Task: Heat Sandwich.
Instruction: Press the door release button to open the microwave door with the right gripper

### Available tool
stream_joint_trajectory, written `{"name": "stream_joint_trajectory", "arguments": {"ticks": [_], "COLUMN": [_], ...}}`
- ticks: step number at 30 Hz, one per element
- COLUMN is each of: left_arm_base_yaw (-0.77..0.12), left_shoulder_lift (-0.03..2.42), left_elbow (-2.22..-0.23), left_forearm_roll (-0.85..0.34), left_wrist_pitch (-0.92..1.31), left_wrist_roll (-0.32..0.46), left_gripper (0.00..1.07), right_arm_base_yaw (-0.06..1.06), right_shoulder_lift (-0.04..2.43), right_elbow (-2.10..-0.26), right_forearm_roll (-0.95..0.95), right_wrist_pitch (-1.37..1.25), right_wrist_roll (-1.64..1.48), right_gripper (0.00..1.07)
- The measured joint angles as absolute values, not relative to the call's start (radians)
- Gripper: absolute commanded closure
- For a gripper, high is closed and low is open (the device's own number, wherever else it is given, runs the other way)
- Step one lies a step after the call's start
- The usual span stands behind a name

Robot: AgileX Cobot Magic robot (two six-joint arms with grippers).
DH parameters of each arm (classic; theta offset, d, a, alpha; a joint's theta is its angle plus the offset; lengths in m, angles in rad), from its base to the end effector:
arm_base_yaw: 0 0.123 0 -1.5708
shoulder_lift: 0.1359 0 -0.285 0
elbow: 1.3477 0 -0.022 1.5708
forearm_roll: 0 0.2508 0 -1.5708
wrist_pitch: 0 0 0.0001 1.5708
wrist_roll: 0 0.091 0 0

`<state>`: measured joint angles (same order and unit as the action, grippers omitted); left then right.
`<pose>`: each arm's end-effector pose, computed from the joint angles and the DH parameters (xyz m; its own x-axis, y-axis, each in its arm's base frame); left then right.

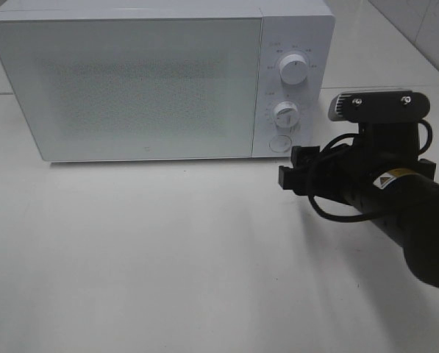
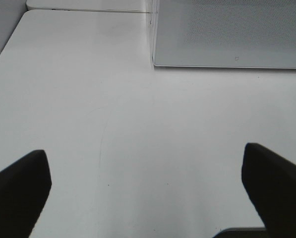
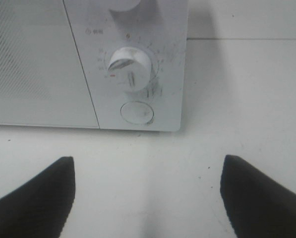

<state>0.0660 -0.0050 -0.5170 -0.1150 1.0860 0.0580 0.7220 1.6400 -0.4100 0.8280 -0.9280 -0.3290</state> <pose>-0.0083 -0.0098 0.2803 -0.4554 -0.0259 -0.8899 0.0264 0.9987 -0.0426 0.2228 0.1247 0.1537 -0.3203 -0.0164 -0.9472 -0.0502 0.9987 -0.0003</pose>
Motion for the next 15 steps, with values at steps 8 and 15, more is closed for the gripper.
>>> {"name": "stream_joint_trajectory", "arguments": {"ticks": [8,15], "left_arm_base_yaw": [0.066,0.066], "left_shoulder_lift": [-0.005,-0.005], "left_elbow": [-0.517,-0.517], "left_forearm_roll": [-0.115,-0.115], "left_wrist_pitch": [1.086,1.086], "left_wrist_roll": [0.058,0.058], "left_gripper": [0.09,0.09], "right_arm_base_yaw": [0.793,0.795], "right_shoulder_lift": [1.689,1.695], "right_elbow": [-0.442,-0.443], "right_forearm_roll": [0.873,0.918], "right_wrist_pitch": [-0.927,-0.928], "right_wrist_roll": [-0.357,-0.309], "right_gripper": [0.31,0.31]}}
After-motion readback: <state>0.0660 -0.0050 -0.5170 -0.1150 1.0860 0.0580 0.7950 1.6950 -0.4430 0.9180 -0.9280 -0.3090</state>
